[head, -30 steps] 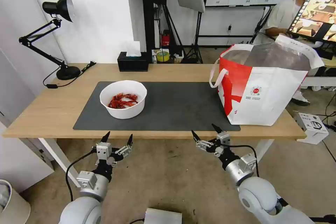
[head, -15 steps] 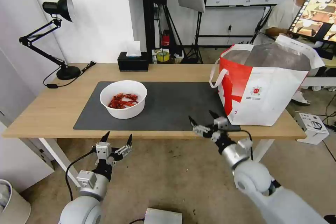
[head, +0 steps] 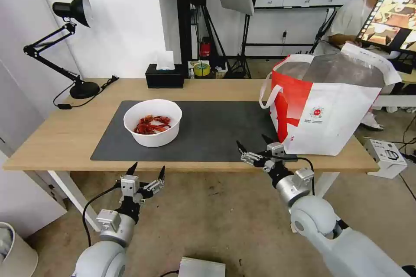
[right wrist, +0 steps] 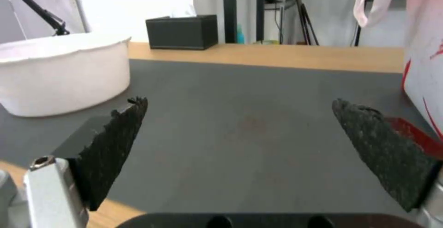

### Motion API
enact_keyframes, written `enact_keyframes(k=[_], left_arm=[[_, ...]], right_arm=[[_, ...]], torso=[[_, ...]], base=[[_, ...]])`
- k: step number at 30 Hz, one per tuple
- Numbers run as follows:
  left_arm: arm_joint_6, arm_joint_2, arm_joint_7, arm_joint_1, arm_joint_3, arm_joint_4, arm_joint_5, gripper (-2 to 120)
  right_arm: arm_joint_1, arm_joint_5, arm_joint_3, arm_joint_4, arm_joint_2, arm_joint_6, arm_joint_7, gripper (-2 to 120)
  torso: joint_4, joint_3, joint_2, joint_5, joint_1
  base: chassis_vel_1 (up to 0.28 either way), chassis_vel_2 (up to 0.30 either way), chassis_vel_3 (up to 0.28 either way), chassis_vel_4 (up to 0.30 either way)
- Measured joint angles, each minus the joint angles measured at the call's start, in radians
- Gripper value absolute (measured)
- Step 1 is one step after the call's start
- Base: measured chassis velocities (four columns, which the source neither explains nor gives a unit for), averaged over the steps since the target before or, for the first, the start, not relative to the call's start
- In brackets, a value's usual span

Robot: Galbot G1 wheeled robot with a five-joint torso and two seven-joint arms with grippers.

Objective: Pick up the trash from the table and place it into the takeout bag.

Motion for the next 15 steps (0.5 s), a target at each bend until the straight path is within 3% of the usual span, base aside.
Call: enact_keyframes(k=[15], left_arm=[[-0.001,-0.003,-0.001,-0.001,-0.009,-0.003,-0.002,100]], right_arm=[[-0.037,-0.055,0.013,0.036,0.017,-0.032,0.042,100]], torso=[[0.0,0.0,0.0,0.0,0.0]], base=[[0.0,0.0,0.0,0.0]])
